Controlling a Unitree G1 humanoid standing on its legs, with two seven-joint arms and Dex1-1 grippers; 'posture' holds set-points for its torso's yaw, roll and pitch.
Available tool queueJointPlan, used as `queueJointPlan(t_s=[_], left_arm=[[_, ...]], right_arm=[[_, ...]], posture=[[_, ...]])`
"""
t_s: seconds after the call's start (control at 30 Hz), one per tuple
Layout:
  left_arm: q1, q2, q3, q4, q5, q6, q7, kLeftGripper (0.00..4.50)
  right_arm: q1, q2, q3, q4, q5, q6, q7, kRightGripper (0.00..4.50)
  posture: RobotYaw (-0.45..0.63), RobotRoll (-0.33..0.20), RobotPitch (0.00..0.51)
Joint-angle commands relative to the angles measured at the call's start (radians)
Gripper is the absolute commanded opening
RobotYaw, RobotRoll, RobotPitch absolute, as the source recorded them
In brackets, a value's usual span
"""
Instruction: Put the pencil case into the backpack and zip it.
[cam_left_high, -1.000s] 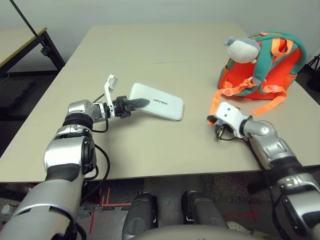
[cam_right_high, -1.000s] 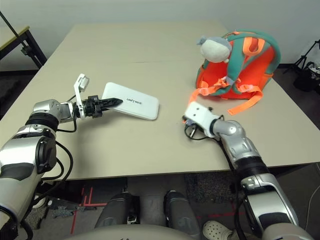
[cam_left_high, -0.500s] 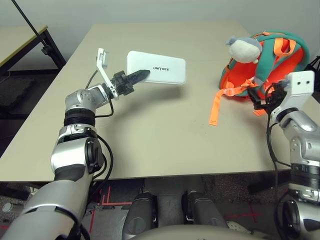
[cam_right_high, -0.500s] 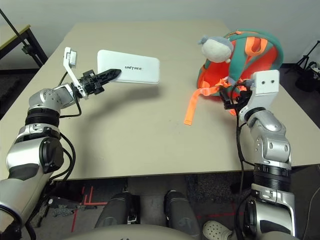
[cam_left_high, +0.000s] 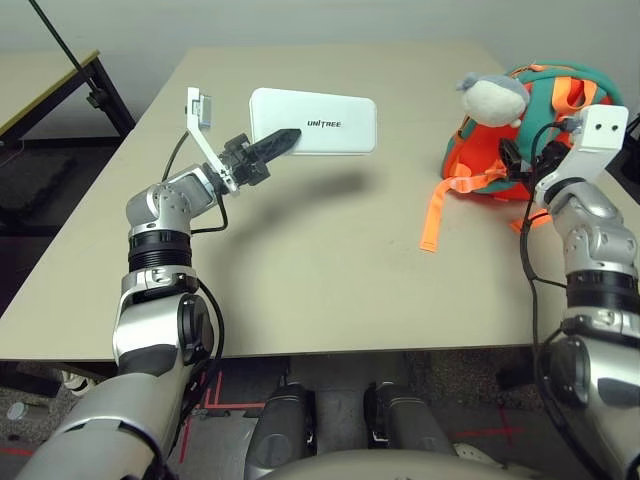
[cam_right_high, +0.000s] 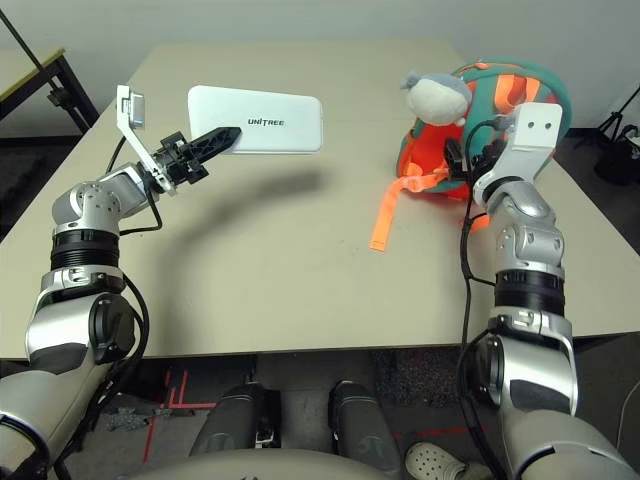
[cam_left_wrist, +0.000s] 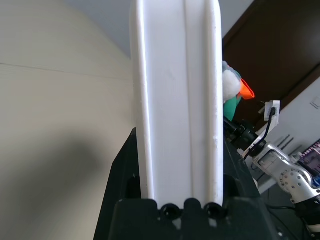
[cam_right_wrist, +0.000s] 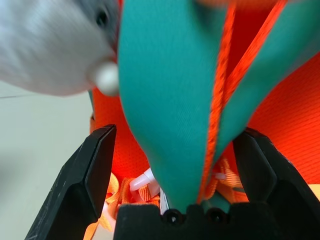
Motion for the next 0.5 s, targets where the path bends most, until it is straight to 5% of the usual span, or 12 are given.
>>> queueJointPlan(t_s=[0.03, 0.3, 0.5], left_arm=[[0.015, 0.013, 0.016, -0.054, -0.042, 0.004, 0.017, 1.42], [0.041, 0.019, 0.019, -0.066, -0.057, -0.017, 0.049, 1.42], [0.026, 0.026, 0.012, -0.01, -0.027, -0.083, 0.076, 1.42]], right_arm=[[-0.04, -0.009, 0.007, 0.111, -0.009, -0.076, 0.003, 3.51], [0.01, 0.006, 0.02, 0.03, 0.007, -0.093, 0.027, 0.36], [0.108, 0.01, 0.063, -0.242, 0.046, -0.067, 0.119, 0.11]], posture=[[0.1, 0.0, 0.041], [0.08, 0.0, 0.051], [0.06, 0.0, 0.05]])
